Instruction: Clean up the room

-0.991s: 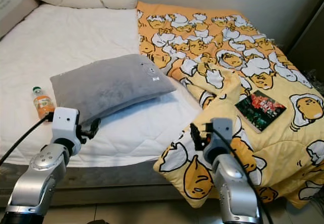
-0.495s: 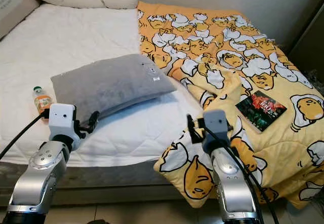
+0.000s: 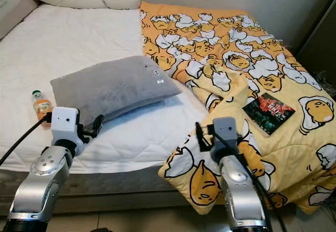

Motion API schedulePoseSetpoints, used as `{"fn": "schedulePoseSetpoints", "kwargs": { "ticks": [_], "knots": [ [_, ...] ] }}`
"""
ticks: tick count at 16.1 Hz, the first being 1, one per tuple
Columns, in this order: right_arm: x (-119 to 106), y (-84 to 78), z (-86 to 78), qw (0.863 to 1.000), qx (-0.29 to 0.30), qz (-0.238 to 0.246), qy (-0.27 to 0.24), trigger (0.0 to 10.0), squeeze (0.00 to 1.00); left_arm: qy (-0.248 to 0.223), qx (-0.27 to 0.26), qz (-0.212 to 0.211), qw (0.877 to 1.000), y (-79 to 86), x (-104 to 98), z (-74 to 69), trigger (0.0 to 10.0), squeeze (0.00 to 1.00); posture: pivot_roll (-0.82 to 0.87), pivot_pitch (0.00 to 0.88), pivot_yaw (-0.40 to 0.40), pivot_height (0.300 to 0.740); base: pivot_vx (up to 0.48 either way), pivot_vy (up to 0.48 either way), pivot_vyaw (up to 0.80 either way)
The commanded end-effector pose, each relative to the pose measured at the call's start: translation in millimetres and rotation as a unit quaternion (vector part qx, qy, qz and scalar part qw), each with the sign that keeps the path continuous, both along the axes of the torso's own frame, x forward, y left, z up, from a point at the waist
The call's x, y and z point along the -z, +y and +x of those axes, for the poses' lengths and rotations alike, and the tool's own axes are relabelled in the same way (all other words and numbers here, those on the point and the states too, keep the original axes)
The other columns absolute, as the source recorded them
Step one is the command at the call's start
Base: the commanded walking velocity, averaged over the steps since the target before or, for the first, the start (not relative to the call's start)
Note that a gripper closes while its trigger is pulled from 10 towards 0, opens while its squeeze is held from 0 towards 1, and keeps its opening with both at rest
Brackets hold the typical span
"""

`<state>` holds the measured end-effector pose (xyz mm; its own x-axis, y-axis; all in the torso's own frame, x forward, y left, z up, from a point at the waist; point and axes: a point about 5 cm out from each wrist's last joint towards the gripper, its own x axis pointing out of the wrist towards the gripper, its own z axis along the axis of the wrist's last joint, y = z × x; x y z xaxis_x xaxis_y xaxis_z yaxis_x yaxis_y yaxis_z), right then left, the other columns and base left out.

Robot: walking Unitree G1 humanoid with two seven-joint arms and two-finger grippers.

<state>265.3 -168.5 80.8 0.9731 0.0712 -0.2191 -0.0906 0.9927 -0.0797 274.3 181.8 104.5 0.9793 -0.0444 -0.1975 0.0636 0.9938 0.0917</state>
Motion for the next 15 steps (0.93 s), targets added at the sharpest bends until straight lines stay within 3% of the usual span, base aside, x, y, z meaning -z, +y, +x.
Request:
{"fn": "schedulePoseSetpoints", "kwargs": {
  "ticks": [1,15],
  "knots": [
    [-7.3,-0.5,0.5,1.0,-0.003,0.003,-0.015,10.0,1.0,-0.017,0.009,0.001,1.0,-3.4,-8.7,4.0,10.0,0.0,0.04,0.0,-0.072,0.74,0.0,0.334,0.0],
    [-11.1,7.6,3.8,0.999,-0.018,0.051,-0.007,10.0,1.0,-0.019,0.01,-0.001,1.0,-2.4,-9.2,6.1,10.0,0.0,0.04,0.0,-0.068,0.74,0.0,0.332,0.0]
  ]
}}
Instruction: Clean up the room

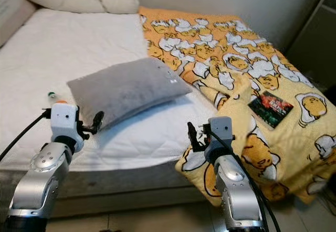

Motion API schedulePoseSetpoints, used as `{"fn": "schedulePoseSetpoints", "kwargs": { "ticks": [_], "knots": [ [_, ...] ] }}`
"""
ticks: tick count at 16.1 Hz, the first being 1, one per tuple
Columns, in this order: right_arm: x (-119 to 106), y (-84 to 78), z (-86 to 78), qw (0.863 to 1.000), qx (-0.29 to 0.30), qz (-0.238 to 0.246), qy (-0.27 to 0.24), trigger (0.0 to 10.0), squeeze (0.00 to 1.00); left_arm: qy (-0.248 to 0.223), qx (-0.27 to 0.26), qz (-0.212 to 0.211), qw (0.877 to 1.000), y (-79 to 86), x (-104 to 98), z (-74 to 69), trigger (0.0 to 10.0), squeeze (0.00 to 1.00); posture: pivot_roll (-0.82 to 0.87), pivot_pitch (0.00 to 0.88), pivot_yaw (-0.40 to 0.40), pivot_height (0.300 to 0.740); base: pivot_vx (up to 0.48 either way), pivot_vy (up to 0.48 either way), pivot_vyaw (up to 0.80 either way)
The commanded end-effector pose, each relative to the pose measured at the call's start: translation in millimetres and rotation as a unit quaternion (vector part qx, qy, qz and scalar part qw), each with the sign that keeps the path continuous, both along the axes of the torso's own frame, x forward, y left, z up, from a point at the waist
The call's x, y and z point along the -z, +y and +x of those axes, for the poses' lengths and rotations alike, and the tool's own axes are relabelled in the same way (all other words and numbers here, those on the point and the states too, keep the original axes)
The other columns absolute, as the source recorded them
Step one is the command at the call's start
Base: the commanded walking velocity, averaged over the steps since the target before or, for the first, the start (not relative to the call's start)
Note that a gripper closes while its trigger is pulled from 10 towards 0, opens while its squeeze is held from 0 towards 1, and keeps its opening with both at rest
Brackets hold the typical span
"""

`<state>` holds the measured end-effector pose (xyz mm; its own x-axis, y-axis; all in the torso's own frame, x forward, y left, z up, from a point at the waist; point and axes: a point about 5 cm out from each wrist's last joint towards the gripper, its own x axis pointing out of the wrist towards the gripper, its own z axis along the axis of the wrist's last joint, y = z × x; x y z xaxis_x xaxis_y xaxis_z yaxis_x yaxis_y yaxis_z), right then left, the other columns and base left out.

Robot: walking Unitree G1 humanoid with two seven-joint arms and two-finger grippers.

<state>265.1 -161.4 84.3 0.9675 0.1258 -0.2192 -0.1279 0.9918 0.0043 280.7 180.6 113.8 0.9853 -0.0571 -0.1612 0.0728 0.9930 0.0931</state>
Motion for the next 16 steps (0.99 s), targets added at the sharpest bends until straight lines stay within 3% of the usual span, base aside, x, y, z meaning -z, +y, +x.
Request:
{"fn": "schedulePoseSetpoints", "kwargs": {
  "ticks": [1,10,13,16],
  "knots": [
    [-8.2,0.9,4.4,1.0,0.0,0.014,-0.01,10.0,1.0,0.0,0.003,-0.001,1.0,-1.2,-0.3,0.0,10.0,0.0,0.04,0.0,-0.068,0.74,0.0,0.33,0.0],
    [-13.5,7.1,10.2,1.0,-0.02,0.012,-0.009,10.0,1.0,0.0,-0.005,-0.002,1.0,1.2,-2.5,2.0,10.0,0.0,0.05,0.0,-0.063,0.74,0.0,0.34,0.0],
    [-14.7,7.2,11.3,0.999,-0.033,0.0,-0.008,10.0,1.0,-0.006,-0.006,-0.007,1.0,0.1,-4.8,2.3,10.0,0.0,0.04,0.0,-0.063,0.74,0.0,0.0,0.0],
    [-15.8,7.9,12.5,0.999,-0.041,-0.009,-0.008,10.0,1.0,-0.012,-0.002,-0.006,1.0,-0.4,-7.3,3.7,10.0,0.0,0.04,0.0,-0.061,0.74,0.0,0.0,0.8]
  ]
}}
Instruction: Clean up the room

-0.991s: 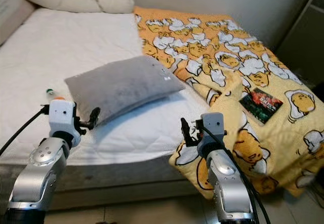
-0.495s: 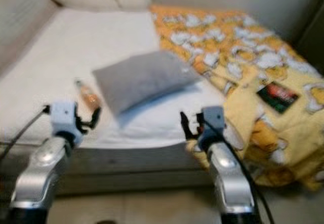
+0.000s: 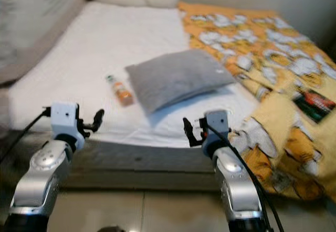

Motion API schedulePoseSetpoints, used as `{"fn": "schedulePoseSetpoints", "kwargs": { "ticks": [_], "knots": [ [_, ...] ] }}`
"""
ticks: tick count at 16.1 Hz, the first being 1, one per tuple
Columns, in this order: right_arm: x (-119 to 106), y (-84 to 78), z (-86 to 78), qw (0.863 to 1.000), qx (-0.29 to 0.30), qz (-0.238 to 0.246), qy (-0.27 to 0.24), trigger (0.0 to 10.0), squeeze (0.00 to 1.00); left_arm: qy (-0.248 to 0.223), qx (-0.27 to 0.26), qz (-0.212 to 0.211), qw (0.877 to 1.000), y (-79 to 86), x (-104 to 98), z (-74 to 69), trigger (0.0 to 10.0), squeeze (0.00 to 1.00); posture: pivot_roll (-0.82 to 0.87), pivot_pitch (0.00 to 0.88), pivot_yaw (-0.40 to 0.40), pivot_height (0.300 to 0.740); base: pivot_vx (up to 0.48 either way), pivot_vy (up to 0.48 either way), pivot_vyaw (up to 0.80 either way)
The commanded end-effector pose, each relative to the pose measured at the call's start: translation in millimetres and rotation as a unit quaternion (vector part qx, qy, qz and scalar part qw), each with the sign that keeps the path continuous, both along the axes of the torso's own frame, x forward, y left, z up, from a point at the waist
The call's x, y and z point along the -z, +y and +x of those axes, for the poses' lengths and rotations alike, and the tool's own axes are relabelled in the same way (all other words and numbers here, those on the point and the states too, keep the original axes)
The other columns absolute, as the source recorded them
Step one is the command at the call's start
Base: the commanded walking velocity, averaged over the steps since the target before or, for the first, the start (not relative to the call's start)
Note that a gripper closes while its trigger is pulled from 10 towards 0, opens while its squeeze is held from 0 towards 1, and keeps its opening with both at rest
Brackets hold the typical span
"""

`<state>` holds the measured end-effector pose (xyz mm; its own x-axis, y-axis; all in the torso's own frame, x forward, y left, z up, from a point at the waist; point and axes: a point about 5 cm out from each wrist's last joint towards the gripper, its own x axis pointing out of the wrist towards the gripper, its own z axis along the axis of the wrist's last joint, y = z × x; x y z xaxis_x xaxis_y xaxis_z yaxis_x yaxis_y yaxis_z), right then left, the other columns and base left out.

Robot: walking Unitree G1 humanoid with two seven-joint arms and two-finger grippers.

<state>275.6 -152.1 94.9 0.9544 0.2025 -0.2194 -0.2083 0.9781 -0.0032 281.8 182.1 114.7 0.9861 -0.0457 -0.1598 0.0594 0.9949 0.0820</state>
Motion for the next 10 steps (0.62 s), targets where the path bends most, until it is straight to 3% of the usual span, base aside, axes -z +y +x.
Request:
{"fn": "schedulePoseSetpoints", "kwargs": {
  "ticks": [1,8,10],
  "knots": [
    [-5.6,-1.0,2.8,1.0,0.0,-0.007,-0.006,10.0,1.0,-0.012,0.003,0.0,1.0,-1.6,-6.5,2.8,10.0,0.0,0.04,0.0,-0.061,0.74,0.0,0.0,0.8],
    [-11.7,0.8,8.5,1.0,0.001,-0.014,-0.007,10.0,1.0,-0.009,0.004,0.003,1.0,-1.2,-7.3,4.5,10.0,0.0,0.04,0.0,-0.059,0.74,0.0,0.0,0.8],
    [-11.4,0.3,8.8,1.0,0.003,-0.018,-0.008,10.0,1.0,-0.009,0.004,0.004,1.0,-1.0,-7.3,4.6,10.0,0.0,0.04,0.0,-0.059,0.74,0.259,0.0,0.8]
  ]
}}
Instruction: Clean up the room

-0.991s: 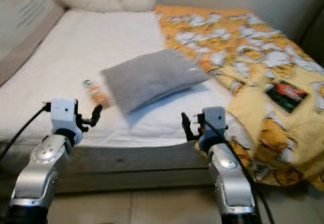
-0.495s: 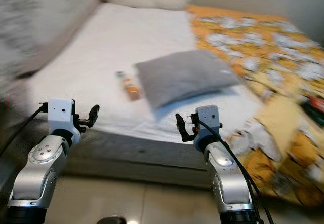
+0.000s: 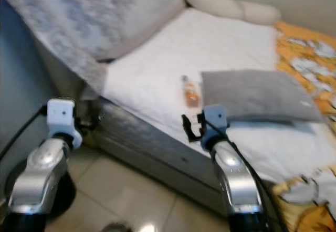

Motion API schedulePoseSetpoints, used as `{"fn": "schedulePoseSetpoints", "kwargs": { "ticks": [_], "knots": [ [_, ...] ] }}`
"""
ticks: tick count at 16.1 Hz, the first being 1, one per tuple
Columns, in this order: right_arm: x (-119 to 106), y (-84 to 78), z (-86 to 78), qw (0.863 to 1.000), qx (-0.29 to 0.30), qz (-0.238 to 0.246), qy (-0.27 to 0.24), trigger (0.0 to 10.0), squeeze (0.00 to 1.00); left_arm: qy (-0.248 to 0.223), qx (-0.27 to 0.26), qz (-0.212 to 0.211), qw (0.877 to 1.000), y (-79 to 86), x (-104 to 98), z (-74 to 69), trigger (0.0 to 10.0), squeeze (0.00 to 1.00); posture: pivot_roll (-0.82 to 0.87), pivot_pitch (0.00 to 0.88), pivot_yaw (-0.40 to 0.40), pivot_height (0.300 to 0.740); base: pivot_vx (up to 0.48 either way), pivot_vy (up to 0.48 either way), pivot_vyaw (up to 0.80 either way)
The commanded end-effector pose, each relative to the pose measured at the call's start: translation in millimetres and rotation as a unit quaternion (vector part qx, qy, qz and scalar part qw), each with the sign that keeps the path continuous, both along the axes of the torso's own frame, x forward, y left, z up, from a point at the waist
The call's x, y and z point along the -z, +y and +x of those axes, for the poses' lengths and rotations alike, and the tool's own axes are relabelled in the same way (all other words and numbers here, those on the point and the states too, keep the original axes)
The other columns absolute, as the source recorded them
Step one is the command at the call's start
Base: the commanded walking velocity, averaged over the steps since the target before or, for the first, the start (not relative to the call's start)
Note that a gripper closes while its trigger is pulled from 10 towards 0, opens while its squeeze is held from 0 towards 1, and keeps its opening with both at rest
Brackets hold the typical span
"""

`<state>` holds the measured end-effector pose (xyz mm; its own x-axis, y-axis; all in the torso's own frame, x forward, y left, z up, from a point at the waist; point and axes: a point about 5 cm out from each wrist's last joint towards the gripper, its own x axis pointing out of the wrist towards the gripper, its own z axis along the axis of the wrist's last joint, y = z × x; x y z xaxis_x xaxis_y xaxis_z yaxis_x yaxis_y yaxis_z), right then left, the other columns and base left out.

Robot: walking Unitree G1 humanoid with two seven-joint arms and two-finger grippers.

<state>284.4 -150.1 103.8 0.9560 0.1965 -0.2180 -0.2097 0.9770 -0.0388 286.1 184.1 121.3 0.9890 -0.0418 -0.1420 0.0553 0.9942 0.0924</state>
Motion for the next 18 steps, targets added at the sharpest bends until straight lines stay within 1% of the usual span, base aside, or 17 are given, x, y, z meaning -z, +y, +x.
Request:
{"fn": "schedulePoseSetpoints", "kwargs": {
  "ticks": [1,5,11,18],
  "knots": [
    [-2.1,-2.1,0.2,1.0,0.005,-0.002,-0.002,10.0,1.0,0.0,0.006,0.0,1.0,-3.1,-0.9,0.6,10.0,0.0,0.04,0.0,-0.058,0.74,0.281,0.0,0.8],
    [0.0,-7.3,2.2,0.999,0.031,-0.01,0.005,10.0,1.0,0.001,0.01,0.001,1.0,-3.3,-0.6,1.7,10.0,0.0,0.04,0.0,-0.058,0.74,0.303,0.0,0.0],
    [1.9,-9.6,2.6,0.999,0.045,-0.003,0.011,10.0,1.0,0.002,0.012,0.001,1.0,-3.3,0.5,1.9,10.0,0.0,0.05,0.0,-0.055,0.74,0.366,0.0,0.0],
    [3.4,-11.0,3.6,0.998,0.053,-0.007,0.014,10.0,1.0,0.007,0.013,0.001,1.0,-3.8,3.2,1.7,10.0,0.0,0.05,0.0,-0.054,0.74,0.388,0.0,0.0]
  ]
}}
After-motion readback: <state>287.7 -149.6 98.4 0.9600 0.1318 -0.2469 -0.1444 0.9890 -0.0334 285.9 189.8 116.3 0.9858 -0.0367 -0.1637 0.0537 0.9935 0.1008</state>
